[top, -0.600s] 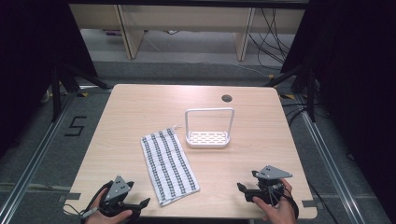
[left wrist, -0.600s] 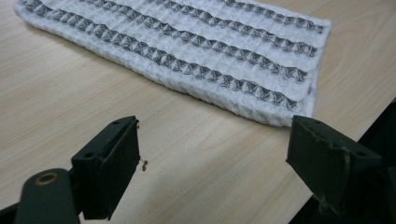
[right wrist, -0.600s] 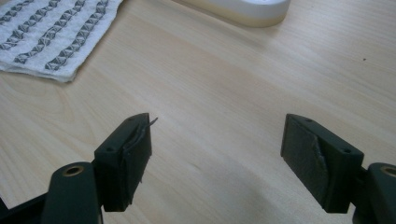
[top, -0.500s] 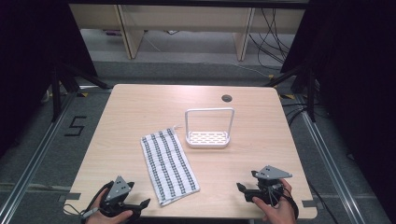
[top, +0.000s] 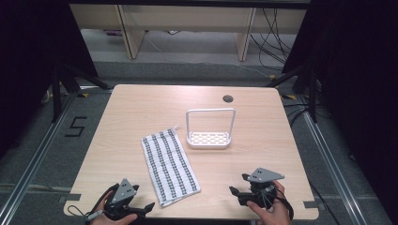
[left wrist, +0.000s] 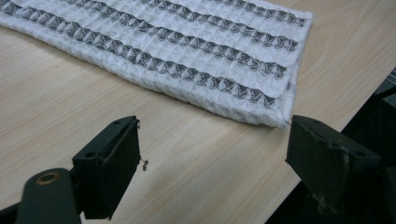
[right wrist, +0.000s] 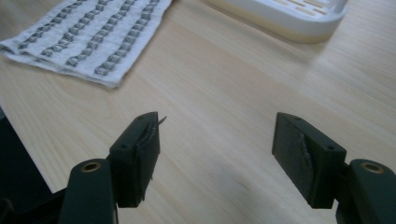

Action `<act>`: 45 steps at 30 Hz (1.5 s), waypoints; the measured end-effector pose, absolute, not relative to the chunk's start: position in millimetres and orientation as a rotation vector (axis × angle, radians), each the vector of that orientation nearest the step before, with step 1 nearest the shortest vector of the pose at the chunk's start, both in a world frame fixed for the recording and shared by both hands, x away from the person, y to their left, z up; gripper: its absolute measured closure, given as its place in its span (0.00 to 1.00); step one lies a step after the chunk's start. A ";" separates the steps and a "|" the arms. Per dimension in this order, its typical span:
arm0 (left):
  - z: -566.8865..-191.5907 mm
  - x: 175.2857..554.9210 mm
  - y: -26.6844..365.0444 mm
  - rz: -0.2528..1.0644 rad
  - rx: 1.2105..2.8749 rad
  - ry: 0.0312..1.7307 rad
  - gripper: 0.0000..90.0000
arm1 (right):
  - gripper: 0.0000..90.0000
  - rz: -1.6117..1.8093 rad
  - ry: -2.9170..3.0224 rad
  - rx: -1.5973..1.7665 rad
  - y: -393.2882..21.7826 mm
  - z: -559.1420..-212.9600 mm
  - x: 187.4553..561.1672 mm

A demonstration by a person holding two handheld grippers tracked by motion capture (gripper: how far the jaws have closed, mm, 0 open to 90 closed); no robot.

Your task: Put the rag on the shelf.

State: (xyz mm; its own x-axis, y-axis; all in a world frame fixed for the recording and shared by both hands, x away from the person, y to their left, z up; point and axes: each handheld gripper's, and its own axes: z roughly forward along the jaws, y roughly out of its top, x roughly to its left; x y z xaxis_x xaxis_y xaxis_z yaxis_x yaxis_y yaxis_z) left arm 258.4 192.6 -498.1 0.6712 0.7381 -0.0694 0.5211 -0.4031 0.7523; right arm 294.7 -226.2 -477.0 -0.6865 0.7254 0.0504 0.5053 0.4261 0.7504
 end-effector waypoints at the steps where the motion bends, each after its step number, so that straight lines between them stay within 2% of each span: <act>1: -497.7 258.9 193.2 0.358 2.118 0.958 0.18 | 0.37 1.122 2.428 1.057 -220.6 -476.7 294.5; 10: -497.2 257.8 182.9 0.352 2.146 0.914 0.18 | 0.37 1.125 2.473 0.980 -199.4 -477.3 298.1; 20: -496.3 253.8 164.9 0.331 2.234 0.804 0.30 | 0.39 1.112 2.548 0.891 -171.5 -479.6 296.7; 28: -496.9 253.7 155.9 0.316 2.250 0.789 0.40 | 0.44 1.112 2.606 0.847 -151.7 -482.4 302.1; 39: -495.5 257.0 148.1 0.357 2.301 0.694 0.55 | 0.50 1.051 2.644 0.792 -124.8 -490.6 311.1; 45: -498.7 260.9 147.6 0.371 2.329 0.672 0.58 | 0.53 1.025 2.659 0.779 -117.0 -494.1 315.1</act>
